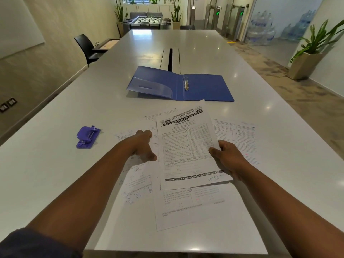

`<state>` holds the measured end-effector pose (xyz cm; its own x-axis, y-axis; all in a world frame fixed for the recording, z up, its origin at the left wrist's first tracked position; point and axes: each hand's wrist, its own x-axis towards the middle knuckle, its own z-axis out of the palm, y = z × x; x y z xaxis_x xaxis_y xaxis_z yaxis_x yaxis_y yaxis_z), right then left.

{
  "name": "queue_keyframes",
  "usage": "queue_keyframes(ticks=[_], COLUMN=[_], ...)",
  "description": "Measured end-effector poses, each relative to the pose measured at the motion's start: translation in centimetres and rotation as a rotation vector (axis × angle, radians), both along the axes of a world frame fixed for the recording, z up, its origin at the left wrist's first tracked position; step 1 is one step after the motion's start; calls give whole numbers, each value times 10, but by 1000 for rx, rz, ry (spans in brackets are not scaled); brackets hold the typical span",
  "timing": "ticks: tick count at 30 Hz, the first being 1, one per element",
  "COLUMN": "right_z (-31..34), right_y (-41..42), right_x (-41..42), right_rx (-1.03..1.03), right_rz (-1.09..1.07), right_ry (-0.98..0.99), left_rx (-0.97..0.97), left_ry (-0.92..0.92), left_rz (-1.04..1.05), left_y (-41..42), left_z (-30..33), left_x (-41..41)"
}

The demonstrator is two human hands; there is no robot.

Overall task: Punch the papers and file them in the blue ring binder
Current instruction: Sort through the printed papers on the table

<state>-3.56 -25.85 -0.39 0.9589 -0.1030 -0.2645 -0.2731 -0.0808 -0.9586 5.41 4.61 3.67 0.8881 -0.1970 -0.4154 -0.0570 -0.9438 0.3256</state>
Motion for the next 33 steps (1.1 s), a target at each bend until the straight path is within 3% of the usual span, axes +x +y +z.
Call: queue_keyframes(ticks=[12, 23, 27, 30, 33], right_z=[-6, -7, -8, -8, -8], right_y=[-18, -19, -19, -19, -19], right_x=[-6, -6, -5, -5, -5], right_rx=[295, 328, 342, 354, 371], right_rz=[-147, -156, -156, -158, -159], right_ry=[-99, -90, -96, -103, -105], left_rx=[-60, -115, -241, -513, -711], left_ry=[-64, -12, -62, -87, -266], left_rz=[66, 94, 150, 323, 427], left_y=[1, -1, -6, -10, -13], left_z=[-10, -3, -8, -8, -2], left_x=[5, 8, 5, 2, 1])
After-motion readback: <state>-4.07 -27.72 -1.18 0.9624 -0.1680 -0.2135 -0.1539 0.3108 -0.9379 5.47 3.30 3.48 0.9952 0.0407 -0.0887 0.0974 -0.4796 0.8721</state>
